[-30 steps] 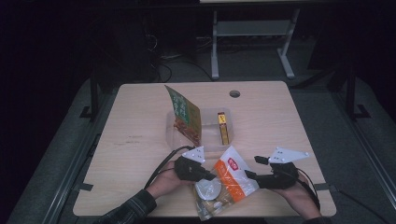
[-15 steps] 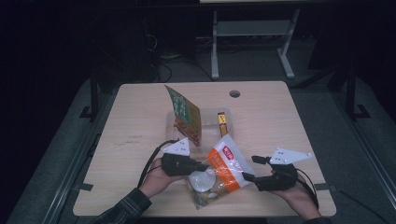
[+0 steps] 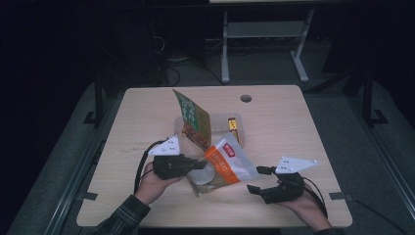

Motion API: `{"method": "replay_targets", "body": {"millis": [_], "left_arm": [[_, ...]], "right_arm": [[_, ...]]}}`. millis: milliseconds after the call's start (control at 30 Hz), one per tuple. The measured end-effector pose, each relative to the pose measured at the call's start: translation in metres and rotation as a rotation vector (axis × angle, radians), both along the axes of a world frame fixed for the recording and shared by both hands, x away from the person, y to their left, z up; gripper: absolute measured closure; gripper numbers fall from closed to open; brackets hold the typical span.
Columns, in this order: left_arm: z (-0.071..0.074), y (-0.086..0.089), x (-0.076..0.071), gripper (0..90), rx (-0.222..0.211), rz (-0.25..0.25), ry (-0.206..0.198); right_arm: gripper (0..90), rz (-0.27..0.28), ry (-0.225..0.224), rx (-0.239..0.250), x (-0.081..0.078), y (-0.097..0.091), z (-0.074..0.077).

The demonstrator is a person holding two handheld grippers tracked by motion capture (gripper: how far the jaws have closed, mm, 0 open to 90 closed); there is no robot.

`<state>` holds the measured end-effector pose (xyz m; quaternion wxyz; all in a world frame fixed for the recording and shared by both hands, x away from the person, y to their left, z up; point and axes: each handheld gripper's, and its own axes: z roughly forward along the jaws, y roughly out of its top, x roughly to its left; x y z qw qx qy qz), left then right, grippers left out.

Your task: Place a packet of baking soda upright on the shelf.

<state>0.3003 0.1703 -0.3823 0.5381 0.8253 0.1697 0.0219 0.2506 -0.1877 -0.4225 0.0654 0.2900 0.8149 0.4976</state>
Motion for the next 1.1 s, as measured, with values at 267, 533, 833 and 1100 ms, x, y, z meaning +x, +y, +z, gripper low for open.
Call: {"method": "replay_targets", "body": {"millis": [267, 533, 833, 1100], "left_arm": [[0.009, 0.01, 0.0, 90.0, -0.054, 0.032, -0.007], [0.011, 0.015, 0.0, 90.0, -0.083, 0.04, -0.001], [0.01, 0.017, 0.001, 90.0, -0.112, 0.054, 0.002], [0.006, 0.015, 0.002, 89.9, -0.098, 0.046, 0.002]], "right_arm": [[27.5, 0.053, 0.015, 0.054, 0.016, 0.028, -0.003], [38.8, 0.072, 0.022, 0.164, 0.033, 0.051, 0.0], [72.8, 0.109, 0.02, 0.247, 0.038, 0.06, 0.005], [85.4, 0.135, 0.017, 0.267, 0.037, 0.057, 0.012]]}}
